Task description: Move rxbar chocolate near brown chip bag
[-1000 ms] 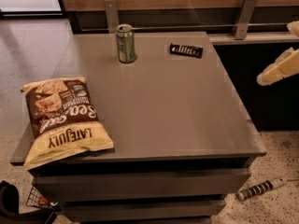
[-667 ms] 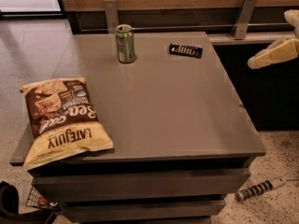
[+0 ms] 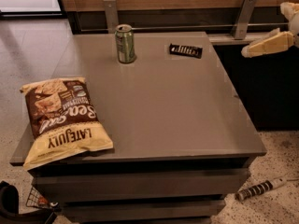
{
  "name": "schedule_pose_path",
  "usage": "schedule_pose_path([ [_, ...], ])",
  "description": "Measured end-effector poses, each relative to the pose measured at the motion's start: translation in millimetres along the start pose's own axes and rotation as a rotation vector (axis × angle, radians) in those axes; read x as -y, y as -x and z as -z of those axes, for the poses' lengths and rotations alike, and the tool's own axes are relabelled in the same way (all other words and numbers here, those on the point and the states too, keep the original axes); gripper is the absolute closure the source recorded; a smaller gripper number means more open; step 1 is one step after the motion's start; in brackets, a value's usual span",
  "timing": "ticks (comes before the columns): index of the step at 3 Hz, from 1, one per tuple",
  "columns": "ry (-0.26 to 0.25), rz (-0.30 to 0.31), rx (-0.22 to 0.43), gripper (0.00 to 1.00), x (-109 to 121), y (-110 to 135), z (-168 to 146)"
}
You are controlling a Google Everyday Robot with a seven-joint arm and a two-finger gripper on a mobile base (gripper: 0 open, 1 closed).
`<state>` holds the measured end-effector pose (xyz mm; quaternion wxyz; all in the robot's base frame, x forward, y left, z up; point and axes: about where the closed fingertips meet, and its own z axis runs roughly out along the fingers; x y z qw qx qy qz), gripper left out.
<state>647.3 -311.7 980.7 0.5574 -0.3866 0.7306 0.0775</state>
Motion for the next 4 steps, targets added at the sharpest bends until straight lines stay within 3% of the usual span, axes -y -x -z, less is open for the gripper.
schedule_pose_path([
  [1, 0.022, -0.008, 0.014, 0.00, 6.0, -0.1, -10.1],
  [2, 0.110, -0.046, 0.059, 0.00, 23.2, -6.0, -55.0],
  [3, 0.165, -0.083, 0.081, 0.00, 32.1, -14.6, -92.6],
  [4, 0.173, -0.105, 0.060, 0.00, 36.7, -22.9, -120.1],
])
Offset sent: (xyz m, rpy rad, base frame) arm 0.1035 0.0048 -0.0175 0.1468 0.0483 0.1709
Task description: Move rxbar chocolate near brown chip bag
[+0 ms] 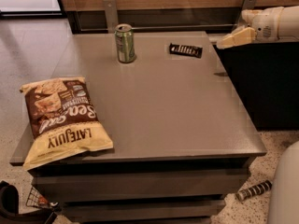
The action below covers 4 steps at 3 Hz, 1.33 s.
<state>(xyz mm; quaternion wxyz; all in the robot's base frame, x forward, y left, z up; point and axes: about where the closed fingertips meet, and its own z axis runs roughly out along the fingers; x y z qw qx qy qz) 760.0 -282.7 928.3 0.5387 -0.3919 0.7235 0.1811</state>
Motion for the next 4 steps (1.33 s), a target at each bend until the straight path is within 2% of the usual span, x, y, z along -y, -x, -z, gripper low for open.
schedule_pose_path([
  [1, -0.020, -0.004, -0.035, 0.00, 3.9, -5.0, -20.9],
  [2, -0.035, -0.023, -0.055, 0.00, -4.0, -10.9, -47.4],
  [4, 0.020, -0.121, 0.000, 0.00, -29.0, -30.1, -103.6],
])
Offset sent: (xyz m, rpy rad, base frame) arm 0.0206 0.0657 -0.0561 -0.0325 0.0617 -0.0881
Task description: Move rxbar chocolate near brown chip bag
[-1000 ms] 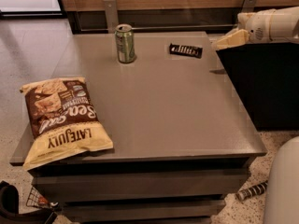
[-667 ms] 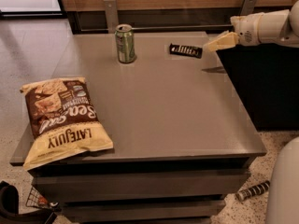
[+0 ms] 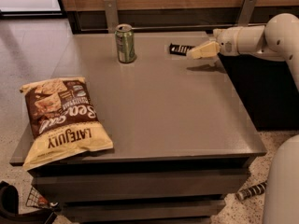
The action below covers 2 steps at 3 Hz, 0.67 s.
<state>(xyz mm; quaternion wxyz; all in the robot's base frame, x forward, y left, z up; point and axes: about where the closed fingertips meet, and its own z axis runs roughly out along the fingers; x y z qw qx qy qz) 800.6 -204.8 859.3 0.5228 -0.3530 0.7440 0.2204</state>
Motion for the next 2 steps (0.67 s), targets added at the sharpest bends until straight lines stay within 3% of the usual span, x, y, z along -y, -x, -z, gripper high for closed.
schedule_pose_path([
  [2, 0.026, -0.055, 0.009, 0.00, -8.1, -16.0, -20.0],
])
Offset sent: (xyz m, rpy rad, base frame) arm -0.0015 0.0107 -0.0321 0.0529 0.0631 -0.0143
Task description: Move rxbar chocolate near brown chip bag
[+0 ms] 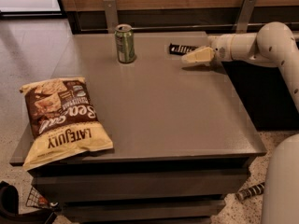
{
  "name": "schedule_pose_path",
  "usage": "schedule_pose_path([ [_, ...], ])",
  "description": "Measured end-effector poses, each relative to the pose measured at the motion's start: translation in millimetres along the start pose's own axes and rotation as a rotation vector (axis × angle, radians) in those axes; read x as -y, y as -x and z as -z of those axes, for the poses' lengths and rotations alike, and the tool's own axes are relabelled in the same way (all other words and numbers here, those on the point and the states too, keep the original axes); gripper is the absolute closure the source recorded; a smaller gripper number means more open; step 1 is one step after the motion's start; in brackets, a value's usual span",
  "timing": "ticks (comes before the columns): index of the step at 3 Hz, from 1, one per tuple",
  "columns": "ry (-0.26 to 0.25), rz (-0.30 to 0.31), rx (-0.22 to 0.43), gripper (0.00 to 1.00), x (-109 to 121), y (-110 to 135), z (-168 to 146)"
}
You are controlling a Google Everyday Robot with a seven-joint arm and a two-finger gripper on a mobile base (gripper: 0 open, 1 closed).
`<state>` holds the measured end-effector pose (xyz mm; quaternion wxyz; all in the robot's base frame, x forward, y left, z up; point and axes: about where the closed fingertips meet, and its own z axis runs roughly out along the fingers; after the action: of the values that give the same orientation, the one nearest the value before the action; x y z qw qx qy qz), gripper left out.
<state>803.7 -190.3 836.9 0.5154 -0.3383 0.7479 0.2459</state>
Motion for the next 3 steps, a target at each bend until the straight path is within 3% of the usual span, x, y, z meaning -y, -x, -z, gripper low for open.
schedule_pose_path([
  [3, -0.023, -0.017, -0.024, 0.00, 7.0, -11.5, -15.5],
])
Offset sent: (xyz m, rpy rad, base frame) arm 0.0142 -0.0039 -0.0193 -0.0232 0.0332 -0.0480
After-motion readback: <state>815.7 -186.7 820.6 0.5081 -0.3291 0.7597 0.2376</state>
